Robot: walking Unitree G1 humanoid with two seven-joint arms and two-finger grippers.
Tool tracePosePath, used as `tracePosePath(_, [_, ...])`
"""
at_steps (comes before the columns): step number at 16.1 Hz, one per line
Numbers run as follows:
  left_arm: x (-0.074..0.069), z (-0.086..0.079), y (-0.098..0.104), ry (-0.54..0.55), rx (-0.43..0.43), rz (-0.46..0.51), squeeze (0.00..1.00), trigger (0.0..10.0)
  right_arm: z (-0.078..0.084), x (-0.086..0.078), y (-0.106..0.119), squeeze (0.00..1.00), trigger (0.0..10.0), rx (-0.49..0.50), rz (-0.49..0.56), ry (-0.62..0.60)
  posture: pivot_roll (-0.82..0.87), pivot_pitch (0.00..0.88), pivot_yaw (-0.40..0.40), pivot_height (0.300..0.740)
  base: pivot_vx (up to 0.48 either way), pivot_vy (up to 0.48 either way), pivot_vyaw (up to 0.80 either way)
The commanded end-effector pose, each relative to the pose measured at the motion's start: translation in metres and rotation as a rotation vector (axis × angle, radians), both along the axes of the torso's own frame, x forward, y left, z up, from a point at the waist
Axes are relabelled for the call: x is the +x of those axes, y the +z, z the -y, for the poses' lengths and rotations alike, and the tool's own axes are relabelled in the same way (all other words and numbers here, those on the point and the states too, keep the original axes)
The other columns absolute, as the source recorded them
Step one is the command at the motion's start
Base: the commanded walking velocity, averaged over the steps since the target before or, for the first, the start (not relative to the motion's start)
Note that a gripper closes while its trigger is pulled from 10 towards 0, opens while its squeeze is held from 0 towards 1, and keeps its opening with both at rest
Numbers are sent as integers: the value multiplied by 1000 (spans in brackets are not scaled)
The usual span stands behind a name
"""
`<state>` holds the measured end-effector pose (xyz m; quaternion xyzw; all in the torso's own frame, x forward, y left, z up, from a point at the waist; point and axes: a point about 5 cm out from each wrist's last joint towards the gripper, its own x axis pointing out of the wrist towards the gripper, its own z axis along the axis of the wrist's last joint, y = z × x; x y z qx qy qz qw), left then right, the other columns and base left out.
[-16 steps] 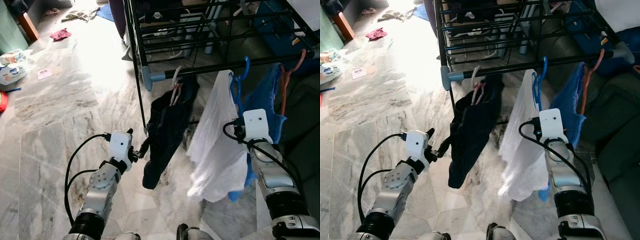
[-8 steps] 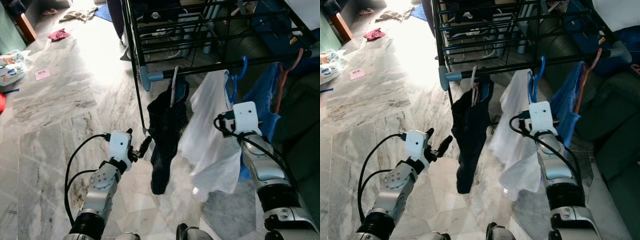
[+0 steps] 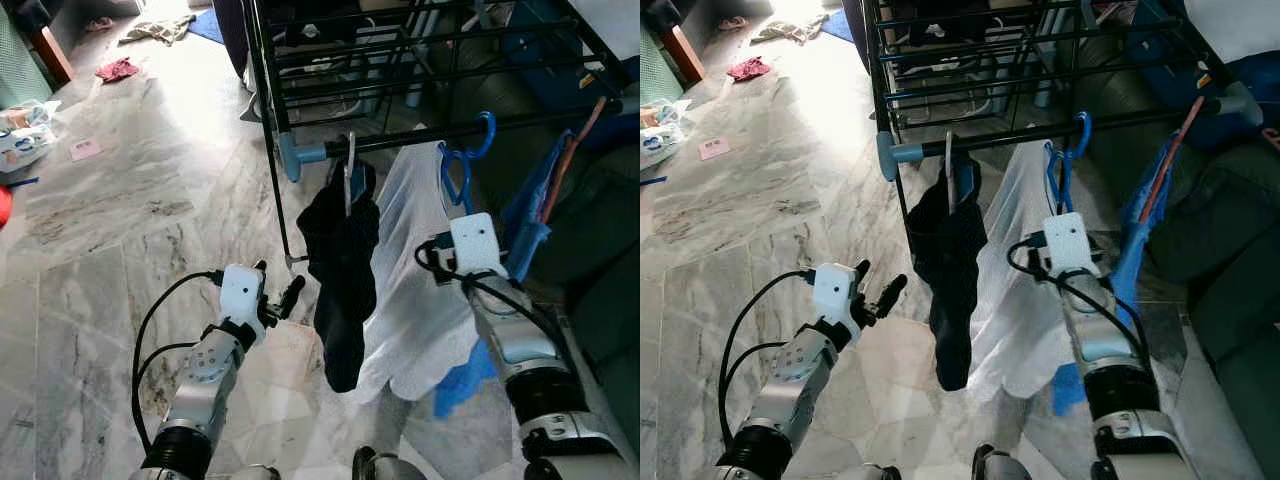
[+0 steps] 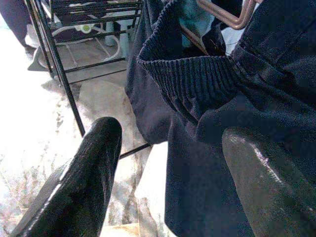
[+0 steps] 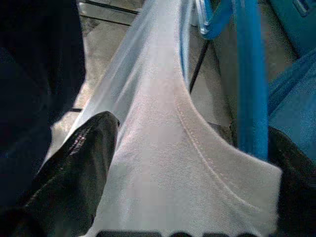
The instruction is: Hang hanger
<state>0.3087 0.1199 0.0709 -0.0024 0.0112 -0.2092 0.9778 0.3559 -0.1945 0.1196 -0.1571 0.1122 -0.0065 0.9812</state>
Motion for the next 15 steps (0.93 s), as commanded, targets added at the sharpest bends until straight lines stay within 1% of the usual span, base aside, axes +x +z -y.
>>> tracePosePath(1, [-3,-2,-7,2,17,-26,0,10000,7,0,-1,0,0,8,-5,-29,13,175,35,740,0,0,0])
tracePosePath(4, [-2,-1,-6,-1,17,-24,0,10000,12,5,9,0,0,17,26,-42,13,170,34,740,0,0,0])
tracePosePath(8, [-3,-2,-6,-11,6,-19,0,10000,12,7,12,0,0,50,45,-31,18,171,29,740,0,0,0])
tracePosePath(11, [-5,-1,-7,-12,6,-22,0,10000,16,6,11,0,0,53,32,-37,16,172,27,740,0,0,0])
tracePosePath(15, [-5,-1,-8,-15,7,-26,0,10000,22,2,3,0,0,53,-2,-63,15,169,26,740,0,0,0])
